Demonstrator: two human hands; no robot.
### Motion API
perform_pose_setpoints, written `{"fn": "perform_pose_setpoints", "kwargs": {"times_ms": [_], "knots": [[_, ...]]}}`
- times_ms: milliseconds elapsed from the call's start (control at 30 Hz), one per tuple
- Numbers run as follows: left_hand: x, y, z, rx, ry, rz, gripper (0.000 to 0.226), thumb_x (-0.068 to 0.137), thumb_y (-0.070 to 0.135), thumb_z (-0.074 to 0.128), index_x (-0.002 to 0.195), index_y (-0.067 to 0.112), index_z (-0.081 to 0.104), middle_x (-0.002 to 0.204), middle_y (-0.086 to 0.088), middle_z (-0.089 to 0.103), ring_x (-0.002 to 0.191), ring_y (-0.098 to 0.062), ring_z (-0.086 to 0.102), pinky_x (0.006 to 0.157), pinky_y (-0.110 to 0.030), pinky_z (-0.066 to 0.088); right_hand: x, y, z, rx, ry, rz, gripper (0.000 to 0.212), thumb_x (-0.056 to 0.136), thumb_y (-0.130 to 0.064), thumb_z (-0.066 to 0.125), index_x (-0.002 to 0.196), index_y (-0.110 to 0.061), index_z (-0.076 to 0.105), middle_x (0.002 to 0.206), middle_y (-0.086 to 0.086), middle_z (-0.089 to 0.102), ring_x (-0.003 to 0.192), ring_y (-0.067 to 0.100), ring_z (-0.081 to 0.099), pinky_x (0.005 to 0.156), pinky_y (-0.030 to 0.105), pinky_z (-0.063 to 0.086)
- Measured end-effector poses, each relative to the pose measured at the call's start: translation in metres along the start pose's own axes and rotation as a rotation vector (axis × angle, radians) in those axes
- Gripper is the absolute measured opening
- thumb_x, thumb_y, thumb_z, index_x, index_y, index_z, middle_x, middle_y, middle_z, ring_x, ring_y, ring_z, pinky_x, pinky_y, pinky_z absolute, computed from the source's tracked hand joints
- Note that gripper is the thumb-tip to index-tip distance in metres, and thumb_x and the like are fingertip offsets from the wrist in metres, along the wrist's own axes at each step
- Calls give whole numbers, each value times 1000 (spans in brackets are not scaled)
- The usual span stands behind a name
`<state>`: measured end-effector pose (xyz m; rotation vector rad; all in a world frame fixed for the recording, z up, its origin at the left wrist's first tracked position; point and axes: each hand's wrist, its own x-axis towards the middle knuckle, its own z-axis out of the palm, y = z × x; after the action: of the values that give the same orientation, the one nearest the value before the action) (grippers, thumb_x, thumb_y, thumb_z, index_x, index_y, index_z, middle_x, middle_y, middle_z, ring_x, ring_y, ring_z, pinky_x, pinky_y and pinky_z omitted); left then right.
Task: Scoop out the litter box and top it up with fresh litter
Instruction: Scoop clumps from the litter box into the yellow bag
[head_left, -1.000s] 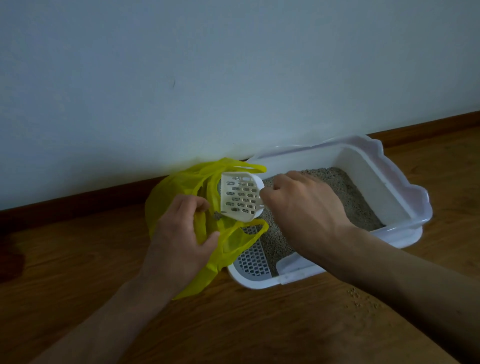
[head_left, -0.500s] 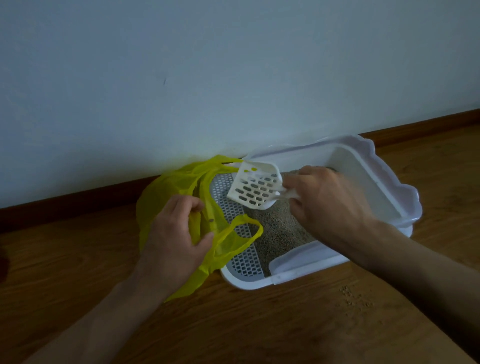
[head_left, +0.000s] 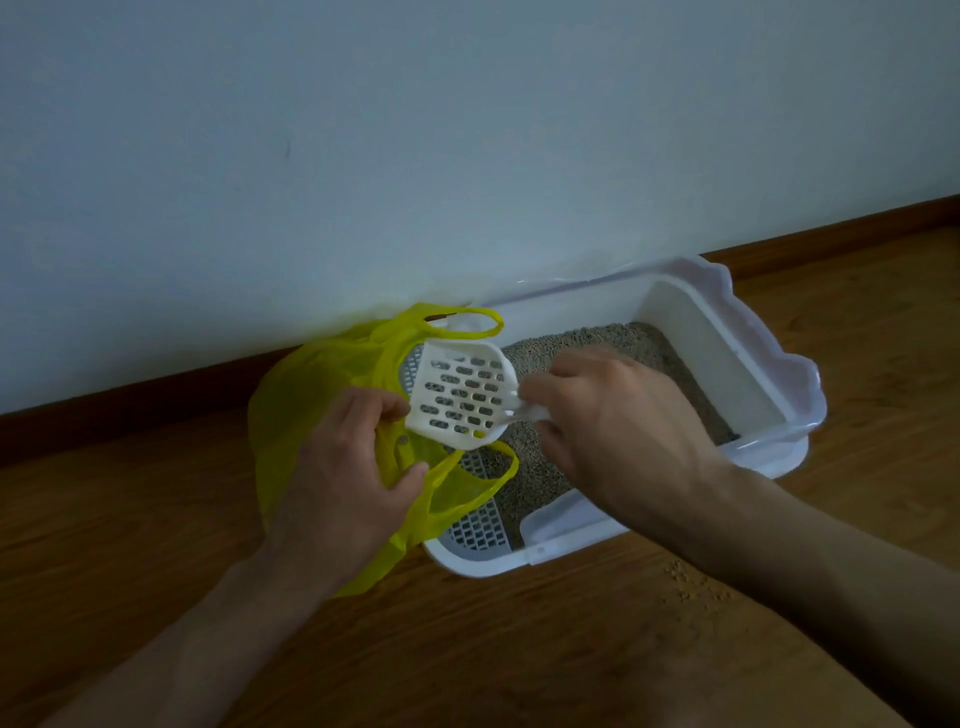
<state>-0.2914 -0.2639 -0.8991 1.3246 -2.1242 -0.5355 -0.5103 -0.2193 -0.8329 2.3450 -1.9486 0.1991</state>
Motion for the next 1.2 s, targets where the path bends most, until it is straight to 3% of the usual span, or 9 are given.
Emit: {"fn": "perform_pose_setpoints", "kwargs": {"times_ms": [133, 233, 333, 433, 533, 700, 867, 1000, 1200], "knots": [[-1, -3, -3, 5, 2, -7, 50, 65, 10, 88, 107, 13, 60, 101, 3, 55, 89, -2, 46, 79, -8, 36, 9, -8, 7, -125, -9, -14, 30, 48, -8, 86, 69, -17, 67, 62, 2, 52, 57, 27, 55, 49, 27, 21], [-1, -4, -5, 9, 1, -5, 51, 65, 10, 88, 107, 13, 60, 101, 5, 54, 87, 0, 44, 82, 2, 31, 12, -13, 10, -144, -20, -45, 34, 41, -5, 87, 66, -16, 66, 61, 3, 53, 56, 27, 54, 52, 27, 21], [-2, -6, -6, 13, 2, -12, 51, 65, 11, 88, 107, 15, 59, 101, 6, 53, 87, 0, 44, 81, 2, 32, 10, -17, 13, -105, -52, -79, 32, 47, -10, 87, 71, -19, 68, 65, -1, 53, 59, 25, 55, 52, 27, 21], [-2, -5, -5, 5, 6, -8, 51, 64, 9, 88, 106, 14, 60, 101, 5, 54, 86, 1, 43, 82, -1, 33, 9, -10, 10, -46, -13, -48, 24, 60, -12, 81, 79, -18, 68, 70, -1, 56, 65, 26, 57, 46, 27, 32], [-1, -4, -3, 10, 7, 4, 50, 63, 8, 89, 105, 13, 60, 100, 3, 55, 86, 0, 43, 79, -8, 34, 7, 7, 2, 20, -25, 64, 17, 78, -16, 66, 96, -18, 68, 83, 1, 59, 76, 27, 58, 55, 35, 50], [2, -2, 1, 3, -3, 11, 52, 62, 8, 90, 104, 15, 60, 99, 3, 56, 88, -4, 46, 76, -18, 37, -4, 45, 4, 93, -81, 263, 6, 82, -20, 59, 85, -23, 63, 74, -4, 57, 63, 19, 55, 54, 38, 51], [9, 4, 10, 4, -11, 48, 54, 60, 6, 91, 103, 14, 61, 98, 4, 57, 85, -4, 46, 75, -15, 35, -19, 80, -1, 6, -208, 435, 9, 88, -22, 56, 81, -22, 62, 67, -7, 57, 59, 12, 56, 44, 25, 34], [14, 9, 17, -9, -25, 71, 54, 59, 3, 91, 103, 11, 62, 97, 2, 57, 82, 0, 42, 77, -9, 33, -24, 112, -3, -54, -327, 534, 14, 88, -23, 61, 101, -21, 64, 77, -2, 65, 64, 16, 63, 61, 36, 57], [21, 15, 28, -28, -53, 95, 53, 60, 5, 91, 104, 10, 61, 98, 0, 59, 82, -1, 43, 76, -12, 33, -22, 139, 9, -81, -433, 627, 17, 86, -13, 65, 103, -14, 64, 78, 3, 60, 61, 17, 64, 59, 35, 61]]}}
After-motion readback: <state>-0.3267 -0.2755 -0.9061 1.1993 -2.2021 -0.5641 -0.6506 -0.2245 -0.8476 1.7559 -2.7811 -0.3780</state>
